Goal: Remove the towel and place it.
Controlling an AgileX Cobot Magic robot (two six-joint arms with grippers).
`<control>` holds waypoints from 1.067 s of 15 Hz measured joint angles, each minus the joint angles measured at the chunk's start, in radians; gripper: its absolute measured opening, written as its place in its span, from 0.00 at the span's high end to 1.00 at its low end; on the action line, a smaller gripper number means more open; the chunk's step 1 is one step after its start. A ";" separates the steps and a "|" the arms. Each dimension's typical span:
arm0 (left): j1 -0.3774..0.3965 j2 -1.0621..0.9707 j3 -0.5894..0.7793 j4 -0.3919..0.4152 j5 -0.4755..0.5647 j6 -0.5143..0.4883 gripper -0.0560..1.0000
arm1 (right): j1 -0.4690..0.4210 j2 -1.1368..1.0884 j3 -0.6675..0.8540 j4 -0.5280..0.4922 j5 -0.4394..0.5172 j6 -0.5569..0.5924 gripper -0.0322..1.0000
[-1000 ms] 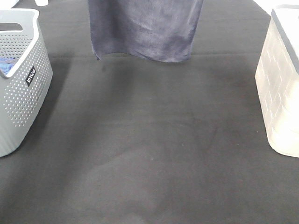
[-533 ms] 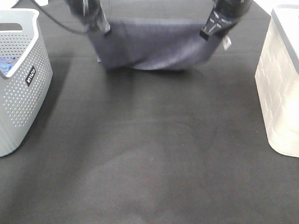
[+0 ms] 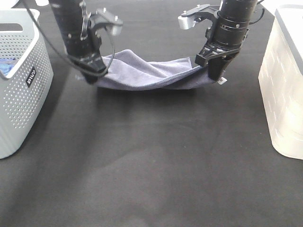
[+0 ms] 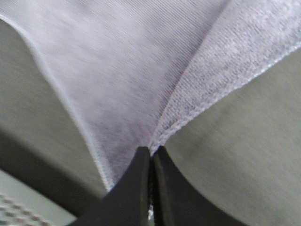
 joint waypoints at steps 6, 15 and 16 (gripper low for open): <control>-0.011 -0.138 0.256 -0.033 0.001 -0.025 0.95 | 0.000 -0.066 0.199 0.005 -0.001 0.044 0.97; -0.066 -0.216 0.499 -0.083 -0.012 -0.058 0.95 | 0.000 -0.098 0.456 0.061 -0.009 0.056 0.97; -0.066 -0.229 0.518 -0.086 -0.012 -0.058 0.95 | 0.000 -0.100 0.459 0.069 -0.009 0.056 0.97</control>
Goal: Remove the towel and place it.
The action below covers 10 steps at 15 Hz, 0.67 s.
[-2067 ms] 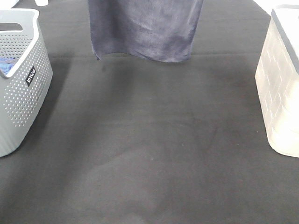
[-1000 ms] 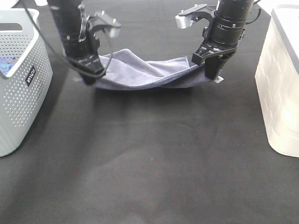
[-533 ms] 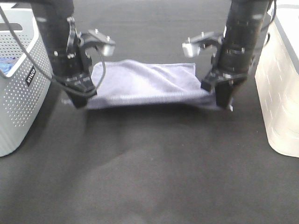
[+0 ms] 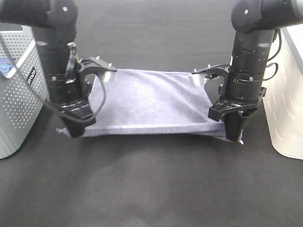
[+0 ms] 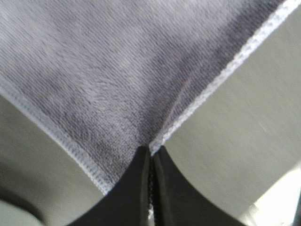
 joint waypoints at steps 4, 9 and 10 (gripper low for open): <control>0.000 -0.052 0.141 -0.005 -0.011 0.001 0.95 | 0.001 -0.002 0.006 0.080 0.001 0.000 0.97; 0.000 -0.068 0.210 -0.003 -0.020 0.035 0.95 | 0.005 -0.002 0.082 0.152 0.000 -0.019 0.97; 0.000 -0.068 0.210 -0.002 -0.020 0.056 0.95 | 0.006 -0.002 0.092 0.152 0.000 -0.019 0.97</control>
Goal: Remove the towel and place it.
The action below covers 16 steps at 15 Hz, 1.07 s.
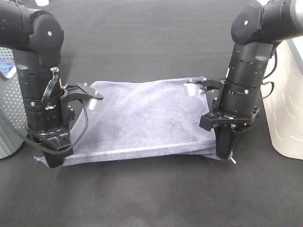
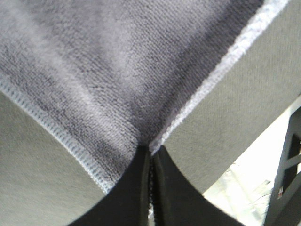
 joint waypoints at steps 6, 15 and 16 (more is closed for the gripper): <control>0.000 0.000 0.000 -0.004 0.000 0.056 0.95 | 0.002 0.000 0.073 0.008 -0.003 -0.005 0.97; 0.000 0.008 0.029 0.095 0.014 0.100 0.95 | 0.002 0.000 0.076 0.029 -0.001 -0.026 0.96; 0.002 0.017 0.031 0.108 0.022 0.101 0.95 | 0.001 0.001 0.077 0.026 0.004 -0.027 0.94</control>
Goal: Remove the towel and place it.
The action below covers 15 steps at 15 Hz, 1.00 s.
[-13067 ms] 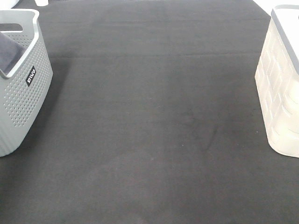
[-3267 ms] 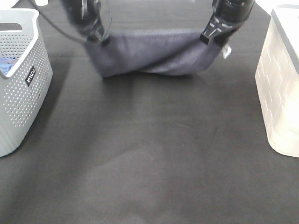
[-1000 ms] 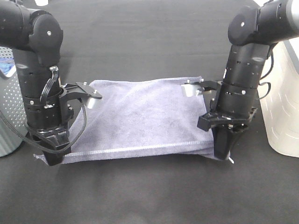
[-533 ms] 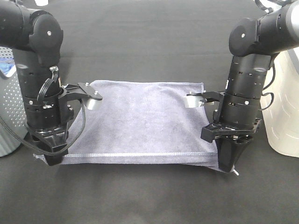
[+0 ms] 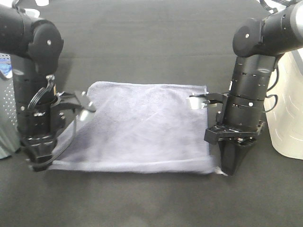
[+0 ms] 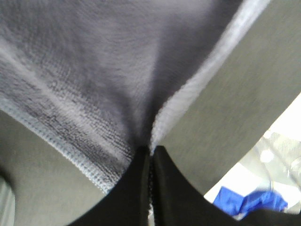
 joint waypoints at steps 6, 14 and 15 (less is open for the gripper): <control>0.001 0.030 0.001 0.004 0.000 0.000 0.95 | -0.002 0.042 0.000 0.044 0.000 -0.018 0.64; 0.001 0.030 0.016 -0.022 0.001 -0.044 0.57 | -0.002 0.031 0.000 0.045 0.001 0.070 0.43; 0.001 0.030 0.034 -0.030 -0.002 -0.053 0.53 | -0.002 0.012 0.000 0.045 0.001 0.078 0.43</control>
